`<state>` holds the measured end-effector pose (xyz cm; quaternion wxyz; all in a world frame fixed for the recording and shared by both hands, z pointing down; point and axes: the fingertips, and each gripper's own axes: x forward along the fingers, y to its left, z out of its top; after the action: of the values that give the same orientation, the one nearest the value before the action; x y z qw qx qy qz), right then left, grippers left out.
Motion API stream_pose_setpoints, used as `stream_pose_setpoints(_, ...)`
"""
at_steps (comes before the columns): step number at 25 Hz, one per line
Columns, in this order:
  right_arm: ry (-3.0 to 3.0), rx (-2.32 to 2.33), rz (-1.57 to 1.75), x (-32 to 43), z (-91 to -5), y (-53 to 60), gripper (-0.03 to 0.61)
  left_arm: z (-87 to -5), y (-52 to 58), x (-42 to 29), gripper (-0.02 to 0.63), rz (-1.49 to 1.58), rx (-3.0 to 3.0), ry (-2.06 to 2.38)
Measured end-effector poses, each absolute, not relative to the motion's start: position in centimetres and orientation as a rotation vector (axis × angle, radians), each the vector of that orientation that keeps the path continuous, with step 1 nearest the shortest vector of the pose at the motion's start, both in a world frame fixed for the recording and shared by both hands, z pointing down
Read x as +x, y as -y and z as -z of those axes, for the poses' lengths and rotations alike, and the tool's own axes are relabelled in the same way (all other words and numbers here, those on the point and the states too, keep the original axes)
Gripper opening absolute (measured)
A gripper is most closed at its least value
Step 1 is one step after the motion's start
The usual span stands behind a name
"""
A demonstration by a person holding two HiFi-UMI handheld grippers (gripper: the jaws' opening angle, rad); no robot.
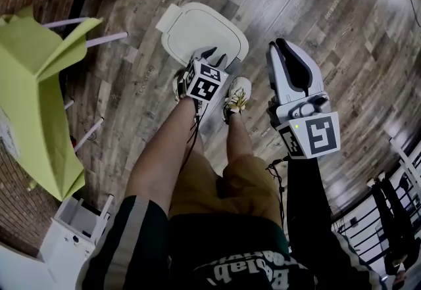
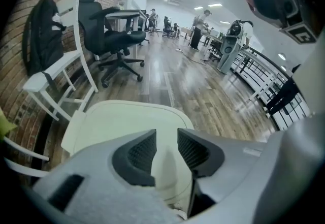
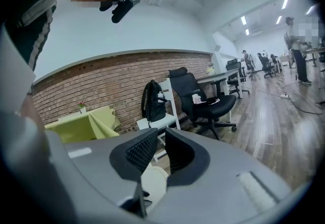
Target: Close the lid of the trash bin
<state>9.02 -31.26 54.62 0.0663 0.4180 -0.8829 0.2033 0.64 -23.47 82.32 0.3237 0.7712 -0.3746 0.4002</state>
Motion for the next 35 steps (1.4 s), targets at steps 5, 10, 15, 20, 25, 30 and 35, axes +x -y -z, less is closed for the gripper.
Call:
stream_pose_setpoints(5,2.642,1.232,-0.588,8.6,-54.5,31.2,0.061,-77.6,26.2,-0.3,0.141,-0.976,2.080,1.114)
stream_pose_setpoints(10,2.647,1.190,-0.538,7.9,-52.6,31.2,0.061,-72.2,28.1,-2.1,0.146,-0.902,2.123,1.228)
stream_pose_setpoints(15,2.651,1.155,-0.498,8.0,-50.6,31.2,0.061,-65.5,28.9,-3.8,0.149,-0.838,2.164,1.344)
stream_pose_setpoints(20,2.658,1.136,-0.487,7.5,-49.3,30.1,0.061,-58.3,29.0,-4.9,0.150,-0.757,2.226,1.445)
stream_pose_setpoints(25,2.672,1.125,-0.481,6.7,-47.2,29.5,0.061,-52.0,27.8,-4.7,0.151,-0.641,2.262,1.495)
stream_pose_setpoints(30,2.693,1.126,-0.482,5.8,-44.4,28.9,0.056,-46.3,27.2,-4.4,0.102,-0.587,2.316,1.538)
stream_pose_setpoints(35,2.723,1.110,-0.453,5.6,-41.0,28.3,0.014,-41.5,27.2,-5.0,0.000,-0.528,2.337,1.618)
